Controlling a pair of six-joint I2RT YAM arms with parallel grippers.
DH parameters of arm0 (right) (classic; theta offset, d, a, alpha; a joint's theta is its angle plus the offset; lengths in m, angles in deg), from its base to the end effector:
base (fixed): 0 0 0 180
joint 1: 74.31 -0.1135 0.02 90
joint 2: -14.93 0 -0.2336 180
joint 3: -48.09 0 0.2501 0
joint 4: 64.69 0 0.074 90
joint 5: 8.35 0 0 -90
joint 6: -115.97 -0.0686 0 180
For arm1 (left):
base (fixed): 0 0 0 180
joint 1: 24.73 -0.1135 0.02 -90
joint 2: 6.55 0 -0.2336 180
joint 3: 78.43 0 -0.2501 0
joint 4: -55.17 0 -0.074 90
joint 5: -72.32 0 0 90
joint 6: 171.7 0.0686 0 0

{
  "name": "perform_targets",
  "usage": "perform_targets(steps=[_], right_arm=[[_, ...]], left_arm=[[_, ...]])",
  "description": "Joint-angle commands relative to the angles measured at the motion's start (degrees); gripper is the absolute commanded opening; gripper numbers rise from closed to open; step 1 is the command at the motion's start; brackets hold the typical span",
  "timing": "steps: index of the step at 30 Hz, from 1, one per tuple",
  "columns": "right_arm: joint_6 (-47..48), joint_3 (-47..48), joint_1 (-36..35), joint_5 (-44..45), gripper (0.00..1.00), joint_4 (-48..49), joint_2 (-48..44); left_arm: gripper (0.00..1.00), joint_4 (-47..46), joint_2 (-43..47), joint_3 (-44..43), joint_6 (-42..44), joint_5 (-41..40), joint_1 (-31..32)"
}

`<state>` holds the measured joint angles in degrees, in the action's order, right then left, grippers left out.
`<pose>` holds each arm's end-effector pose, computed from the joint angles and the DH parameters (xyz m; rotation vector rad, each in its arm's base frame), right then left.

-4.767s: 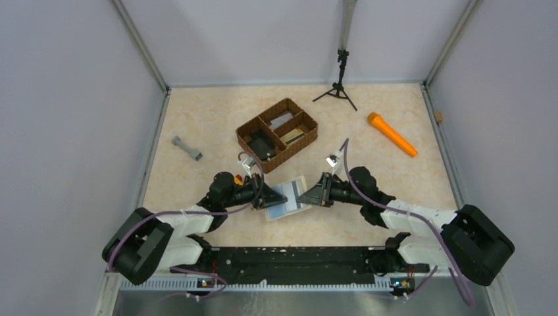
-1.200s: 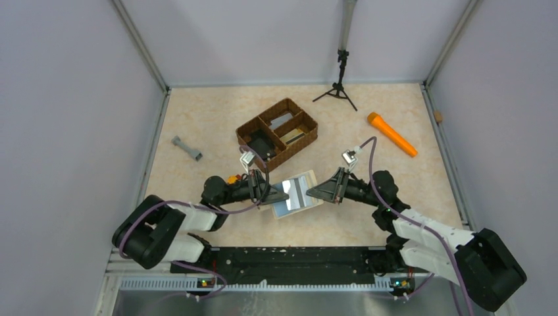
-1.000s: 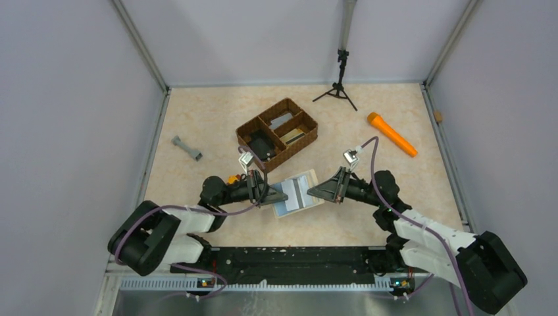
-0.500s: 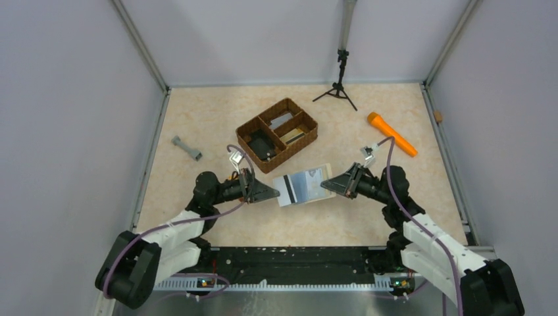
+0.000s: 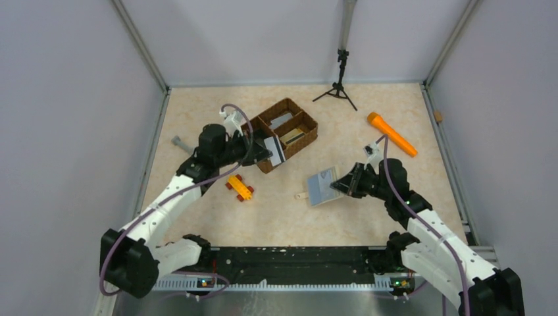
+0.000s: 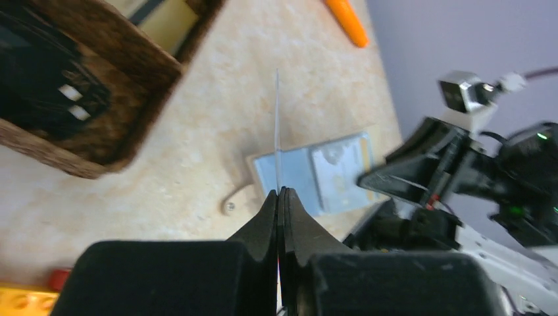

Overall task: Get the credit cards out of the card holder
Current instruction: Place the credit card in the storage box.

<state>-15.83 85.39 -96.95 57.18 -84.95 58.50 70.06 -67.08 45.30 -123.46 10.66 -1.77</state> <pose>0.1934 0.1115 0.1862 0.0740 2.1828 1.1109 0.2464 -0.1398 0.2542 0.0281 2.0613 -1.2052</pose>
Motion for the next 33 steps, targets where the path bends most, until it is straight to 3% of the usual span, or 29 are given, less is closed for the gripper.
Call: perform_targets(steps=[1, 5, 10, 19, 24, 33], right_arm=[[5.23, 4.48, 0.4, 2.73, 0.0, -3.04, -1.34], [6.75, 5.5, 0.4, 1.82, 0.0, -3.86, -1.21], [7.76, 6.3, 0.4, 0.27, 0.0, -3.9, -1.78], [8.08, 8.59, 0.37, 2.24, 0.0, -4.13, -1.94], [8.09, 8.74, 0.4, 4.8, 0.0, -5.23, -3.59], [8.11, 7.96, 0.39, 7.15, 0.0, -6.18, -5.04]], left_arm=[[0.0, 20.64, -8.91, -15.17, 15.92, -12.42, -0.2], [0.0, 26.01, -17.3, -27.76, 23.79, -18.99, -0.08], [0.0, 32.51, -26.82, -41.0, 37.25, -39.29, 4.41], [0.0, 42.47, -49.3, -68.71, 56.29, -52.01, 10.8], [0.0, 48.5, -61.83, -82.63, 62.53, -61.68, 12.67], [0.0, 44.74, -69.72, -85.58, 66.18, -62.42, 12.75]])
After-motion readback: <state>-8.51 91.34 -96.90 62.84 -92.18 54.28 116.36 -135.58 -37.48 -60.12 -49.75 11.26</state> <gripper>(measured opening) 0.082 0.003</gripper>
